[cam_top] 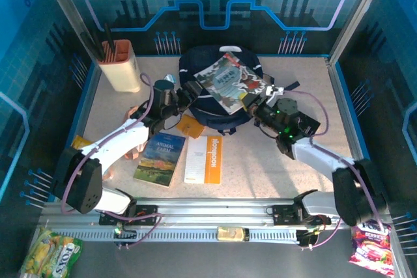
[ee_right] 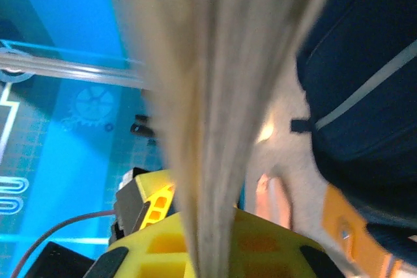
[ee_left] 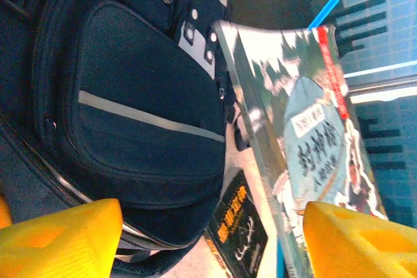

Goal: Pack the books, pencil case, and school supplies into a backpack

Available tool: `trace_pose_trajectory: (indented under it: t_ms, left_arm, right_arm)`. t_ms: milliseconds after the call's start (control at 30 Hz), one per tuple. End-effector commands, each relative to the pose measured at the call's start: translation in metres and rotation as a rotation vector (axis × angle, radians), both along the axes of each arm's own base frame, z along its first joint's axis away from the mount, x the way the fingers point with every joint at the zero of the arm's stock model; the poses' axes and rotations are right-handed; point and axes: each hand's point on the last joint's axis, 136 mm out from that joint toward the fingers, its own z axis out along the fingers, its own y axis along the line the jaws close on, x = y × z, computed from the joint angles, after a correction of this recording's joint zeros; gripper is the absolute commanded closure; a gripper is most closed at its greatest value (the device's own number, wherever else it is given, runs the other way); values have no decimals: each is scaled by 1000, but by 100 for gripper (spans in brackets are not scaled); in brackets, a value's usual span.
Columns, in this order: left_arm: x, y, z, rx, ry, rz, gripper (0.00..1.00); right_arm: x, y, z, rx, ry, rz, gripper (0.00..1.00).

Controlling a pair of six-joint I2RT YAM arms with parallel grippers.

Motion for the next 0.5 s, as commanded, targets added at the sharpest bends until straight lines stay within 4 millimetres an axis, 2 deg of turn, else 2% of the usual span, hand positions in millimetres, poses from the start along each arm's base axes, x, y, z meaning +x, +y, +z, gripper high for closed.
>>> trace_pose_trajectory:
  t_ms: [0,133,200,400,467]
  left_arm:
    - [2,-2,-5,253,-19,-150,19]
    - [12,-12,-14,434,-37,-279,7]
    - [18,-23,-16,514,-66,-363,2]
    - [35,-61,-33,763,-158,-594,1]
    - [37,-75,-40,786,-164,-673,1]
  right_arm:
    - [-3,-32,-4,-208,-20,-62,100]
    - [-5,-66,-4,-302,4,-130,99]
    - [-4,-81,-4,-341,21,-163,99]
    - [-1,-118,-13,-391,117,-261,99]
    - [-1,-126,-14,-396,141,-282,99]
